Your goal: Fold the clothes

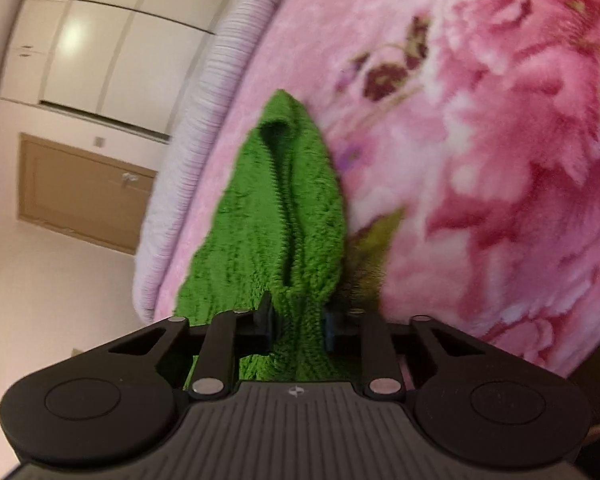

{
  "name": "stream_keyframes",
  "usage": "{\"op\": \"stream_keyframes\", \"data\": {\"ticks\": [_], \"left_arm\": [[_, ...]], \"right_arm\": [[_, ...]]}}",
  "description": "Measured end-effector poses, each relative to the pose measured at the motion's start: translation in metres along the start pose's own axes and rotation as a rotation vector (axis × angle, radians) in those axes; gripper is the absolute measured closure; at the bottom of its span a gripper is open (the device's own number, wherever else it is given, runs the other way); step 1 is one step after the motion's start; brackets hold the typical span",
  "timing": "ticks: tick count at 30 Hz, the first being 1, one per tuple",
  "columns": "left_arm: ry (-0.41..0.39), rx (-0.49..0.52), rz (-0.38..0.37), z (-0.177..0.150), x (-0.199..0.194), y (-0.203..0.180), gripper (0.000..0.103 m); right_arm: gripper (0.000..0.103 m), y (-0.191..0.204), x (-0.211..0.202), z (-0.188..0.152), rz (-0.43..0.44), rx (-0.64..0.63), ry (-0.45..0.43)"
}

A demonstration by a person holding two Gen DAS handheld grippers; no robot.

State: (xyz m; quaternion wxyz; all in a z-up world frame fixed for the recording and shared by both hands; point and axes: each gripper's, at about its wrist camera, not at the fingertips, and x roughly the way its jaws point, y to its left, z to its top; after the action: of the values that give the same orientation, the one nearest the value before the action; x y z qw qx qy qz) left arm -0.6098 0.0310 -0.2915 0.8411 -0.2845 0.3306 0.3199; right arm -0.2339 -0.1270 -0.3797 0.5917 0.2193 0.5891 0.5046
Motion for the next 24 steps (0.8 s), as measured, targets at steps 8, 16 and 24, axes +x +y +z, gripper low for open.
{"op": "stream_keyframes", "data": {"ticks": [8,16,24], "left_arm": [[-0.020,-0.062,-0.047,-0.003,-0.008,0.014,0.076],[-0.088,-0.239,-0.114,-0.018,-0.043,0.058,0.078],[-0.117,-0.316,-0.122,-0.024,-0.059,0.071,0.078]], "right_arm": [[0.085,0.126,0.024,-0.049,-0.526,-0.752,-0.049],[0.084,0.193,0.055,-0.178,-0.307,-1.463,-0.022],[0.052,0.184,0.070,-0.174,-0.108,-1.291,0.207]]}}
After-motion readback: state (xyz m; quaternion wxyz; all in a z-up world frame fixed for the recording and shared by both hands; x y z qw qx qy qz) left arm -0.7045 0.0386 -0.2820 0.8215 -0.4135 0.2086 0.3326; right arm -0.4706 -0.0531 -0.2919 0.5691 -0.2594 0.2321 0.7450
